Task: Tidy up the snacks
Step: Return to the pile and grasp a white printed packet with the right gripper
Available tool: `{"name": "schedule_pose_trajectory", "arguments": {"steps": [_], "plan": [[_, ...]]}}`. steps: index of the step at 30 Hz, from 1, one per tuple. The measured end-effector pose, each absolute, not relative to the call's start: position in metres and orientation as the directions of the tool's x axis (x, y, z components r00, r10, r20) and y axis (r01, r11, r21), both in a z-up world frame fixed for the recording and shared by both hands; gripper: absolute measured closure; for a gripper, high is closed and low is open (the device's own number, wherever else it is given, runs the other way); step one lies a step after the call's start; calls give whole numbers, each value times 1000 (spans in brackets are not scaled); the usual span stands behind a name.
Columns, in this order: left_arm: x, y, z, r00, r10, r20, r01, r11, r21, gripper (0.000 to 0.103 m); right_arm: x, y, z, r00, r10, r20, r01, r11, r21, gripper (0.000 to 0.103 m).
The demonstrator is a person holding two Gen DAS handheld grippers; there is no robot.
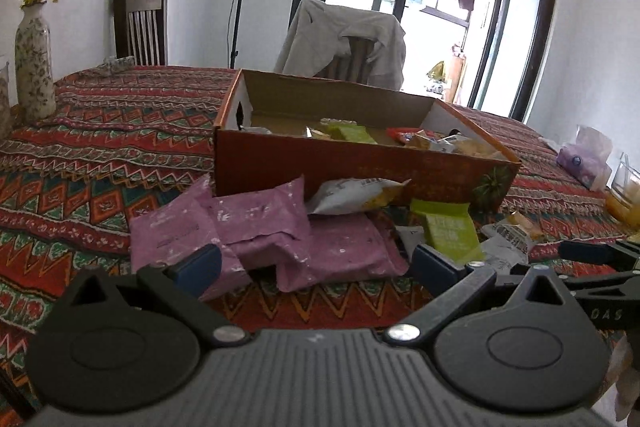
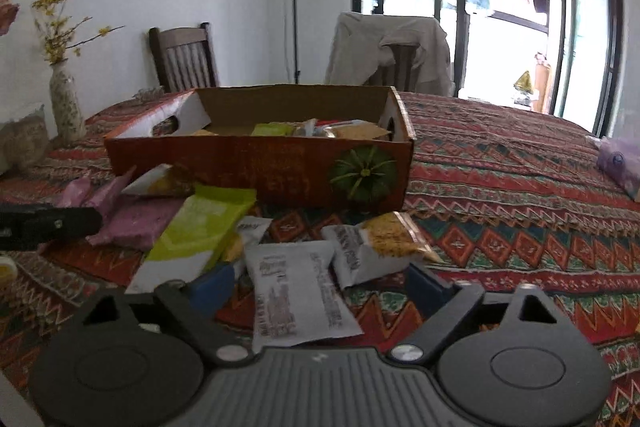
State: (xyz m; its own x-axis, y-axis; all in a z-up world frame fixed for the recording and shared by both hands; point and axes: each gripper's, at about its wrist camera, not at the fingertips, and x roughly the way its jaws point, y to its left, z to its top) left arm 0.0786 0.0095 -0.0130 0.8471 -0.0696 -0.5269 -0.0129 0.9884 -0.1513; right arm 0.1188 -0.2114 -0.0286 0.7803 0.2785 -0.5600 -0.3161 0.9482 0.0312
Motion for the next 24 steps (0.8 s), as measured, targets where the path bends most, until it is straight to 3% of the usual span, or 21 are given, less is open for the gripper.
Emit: {"name": "schedule_pose_trajectory", "arguments": {"steps": [6,14,17,24], "plan": [[79,4,-14,846,-71,-528,-8,989,-145,0,129,-206,-36,750,292,-594,-337,941,36,38],[79,4,-14,847,-71,-527,-6,989,-145,0,142,-203,-46,717,300,-629,-344,937,56,45],[79,4,-15,847,-71,-527,-7,989,-145,0,140,-203,-45,719,309,-622,-351,934,57,59],[77,10,-12,855,-54,-516,-23,990,-141,0,132,-209,-35,763,305,-570,-331,942,61,63]]}}
